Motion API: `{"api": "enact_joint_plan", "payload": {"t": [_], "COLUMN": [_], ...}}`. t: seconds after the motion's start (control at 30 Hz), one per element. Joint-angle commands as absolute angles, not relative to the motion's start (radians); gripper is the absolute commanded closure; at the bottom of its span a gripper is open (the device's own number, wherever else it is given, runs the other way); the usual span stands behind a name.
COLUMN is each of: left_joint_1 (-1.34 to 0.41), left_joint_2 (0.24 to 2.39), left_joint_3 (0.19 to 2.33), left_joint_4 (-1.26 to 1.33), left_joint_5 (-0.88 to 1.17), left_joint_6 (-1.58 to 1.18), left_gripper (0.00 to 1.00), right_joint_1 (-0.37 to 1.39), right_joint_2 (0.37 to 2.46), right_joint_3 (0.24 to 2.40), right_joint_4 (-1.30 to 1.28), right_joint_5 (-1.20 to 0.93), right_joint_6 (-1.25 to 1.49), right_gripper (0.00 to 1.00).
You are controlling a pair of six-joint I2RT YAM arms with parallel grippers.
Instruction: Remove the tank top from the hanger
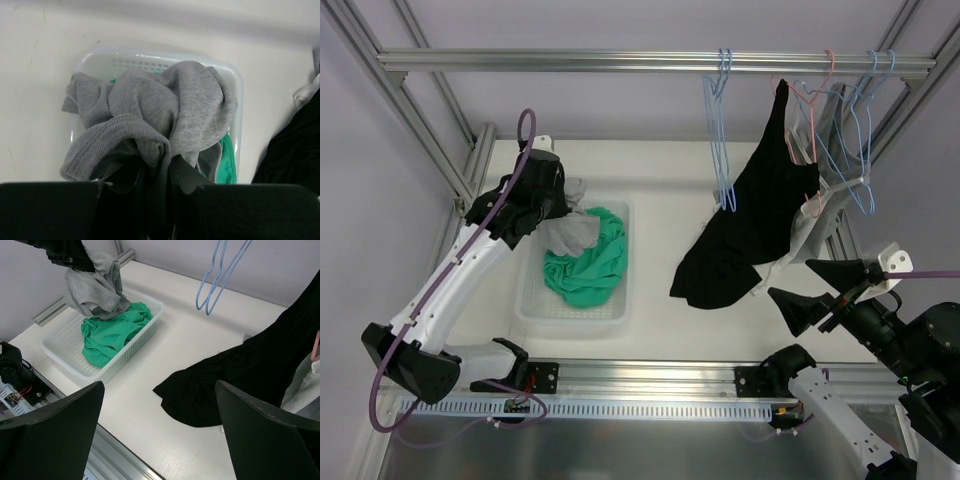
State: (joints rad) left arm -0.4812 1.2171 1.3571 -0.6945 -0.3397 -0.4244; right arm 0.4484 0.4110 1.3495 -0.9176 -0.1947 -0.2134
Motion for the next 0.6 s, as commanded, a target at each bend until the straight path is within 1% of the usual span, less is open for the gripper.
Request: {"api": "enact_joint_plan", "payload": {"t": [0.0,0.27,0.43,0.57], "left_joint_1": [-0.466,-0.453,-0.407,-0.365], "left_joint_2": [1.261,1.358,1.359,1.361], "left_joint_3": [1.333,1.257,1.168,1.117], "left_joint_4": [-0.666,-0.597,-0.592,-0.594], "left_joint_5": [-0.245,-0.084,-0.166,-0.204], "left_joint_6": [-0.453,-0.478,-0.583,-0.581], "left_gripper": [1.0,1.0,1.0,1.0], "right_joint_1": [0.445,0.446,0.445,0.446], "right_joint_2": [0.414,0.397,0.39,0.384], "right_joint_3": [1.345,1.31,1.305,1.302], "right_joint_4": [-0.851,-0.845,-0.845,-0.844], "right_joint_5": [-0.222,-0.229,-0.242,-0.252], "right_joint_6": [-0.202,-0.206,-0.206,-0.21], "right_gripper": [0.01,0.01,0.0,0.01]}}
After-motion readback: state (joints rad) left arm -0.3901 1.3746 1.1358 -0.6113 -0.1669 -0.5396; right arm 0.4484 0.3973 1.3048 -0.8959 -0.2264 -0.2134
